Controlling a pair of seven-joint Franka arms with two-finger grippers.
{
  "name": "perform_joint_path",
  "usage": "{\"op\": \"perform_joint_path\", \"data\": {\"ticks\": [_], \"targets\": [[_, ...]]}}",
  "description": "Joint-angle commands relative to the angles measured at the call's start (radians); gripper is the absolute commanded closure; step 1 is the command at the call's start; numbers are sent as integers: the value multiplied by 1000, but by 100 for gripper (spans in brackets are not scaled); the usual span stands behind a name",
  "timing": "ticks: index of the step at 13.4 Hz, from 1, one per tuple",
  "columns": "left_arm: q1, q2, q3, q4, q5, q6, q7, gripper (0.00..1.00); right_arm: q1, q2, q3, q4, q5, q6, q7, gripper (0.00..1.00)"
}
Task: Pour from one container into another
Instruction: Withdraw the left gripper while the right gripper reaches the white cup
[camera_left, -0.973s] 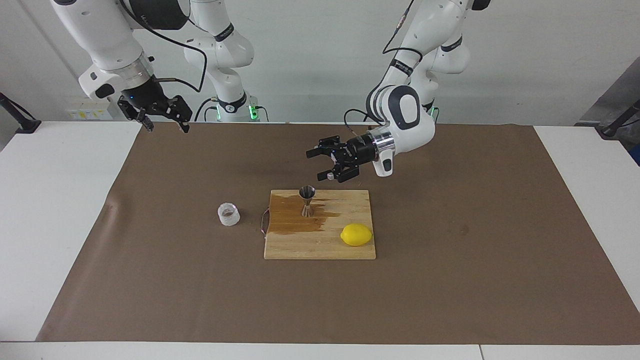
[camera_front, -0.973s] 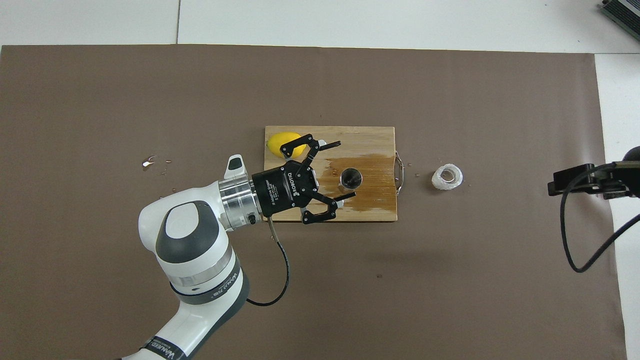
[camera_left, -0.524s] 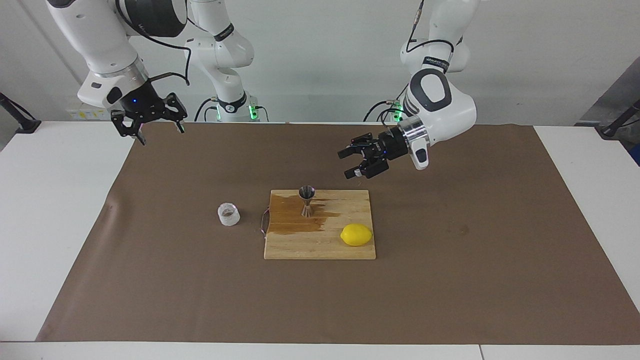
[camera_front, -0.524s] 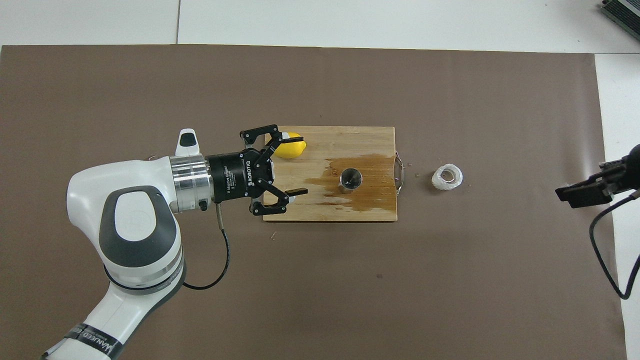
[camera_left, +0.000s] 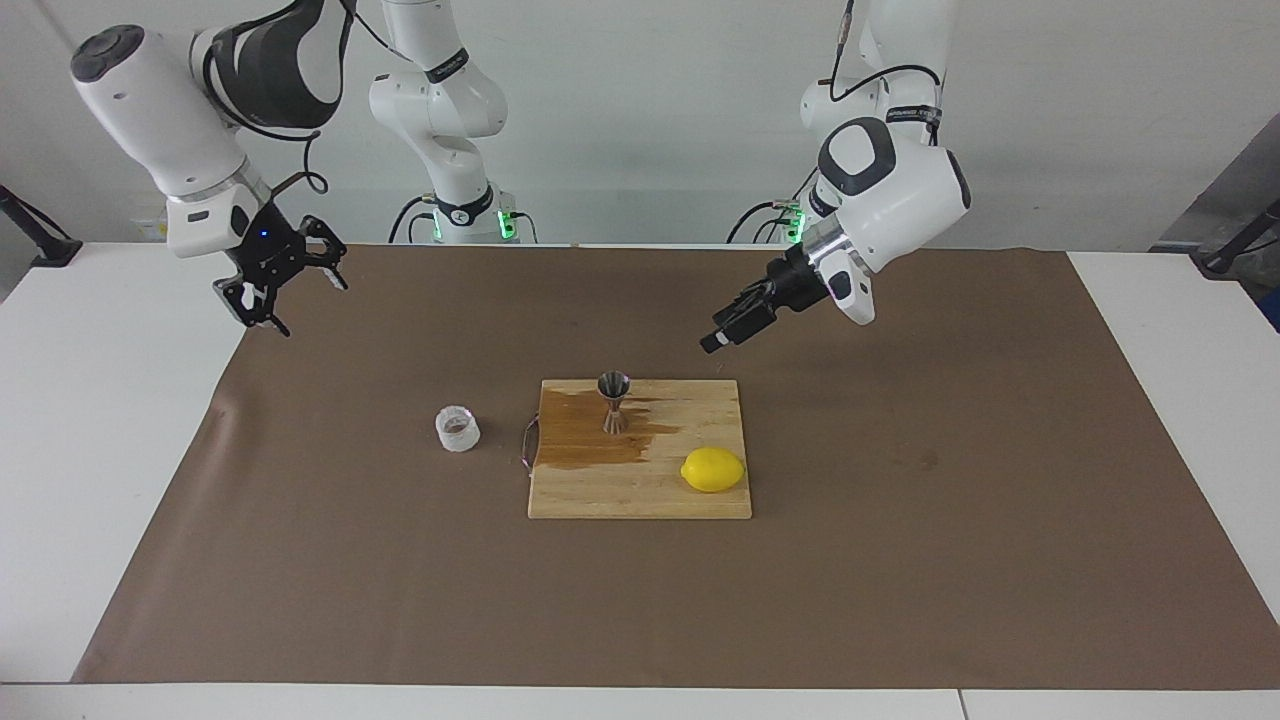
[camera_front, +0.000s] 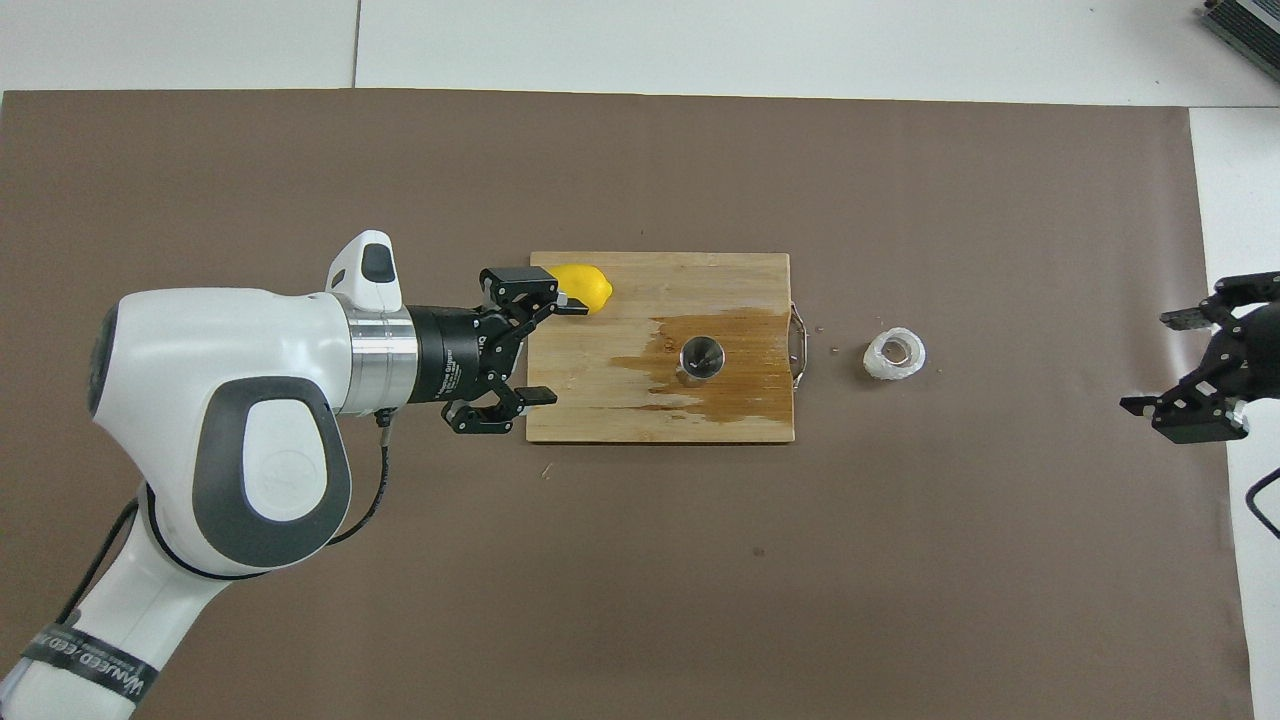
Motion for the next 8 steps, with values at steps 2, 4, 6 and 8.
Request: {"op": "perform_joint_path", "data": {"ticks": [2, 4, 6, 8], "targets": [[5, -74, -4, -13, 348, -11, 14, 0, -72, 153, 10, -7, 230, 42, -370, 0], [46, -88, -5, -13, 466, -47, 107, 0, -72, 214, 10, -7, 353, 43, -486, 0], [107, -90, -4, -15, 494, -69, 311, 0, -62, 270, 10, -7, 493, 50, -549, 0], [179, -90, -4, -12, 505, -110, 458, 0, -60, 309, 13, -11, 551, 33, -584, 0]]}}
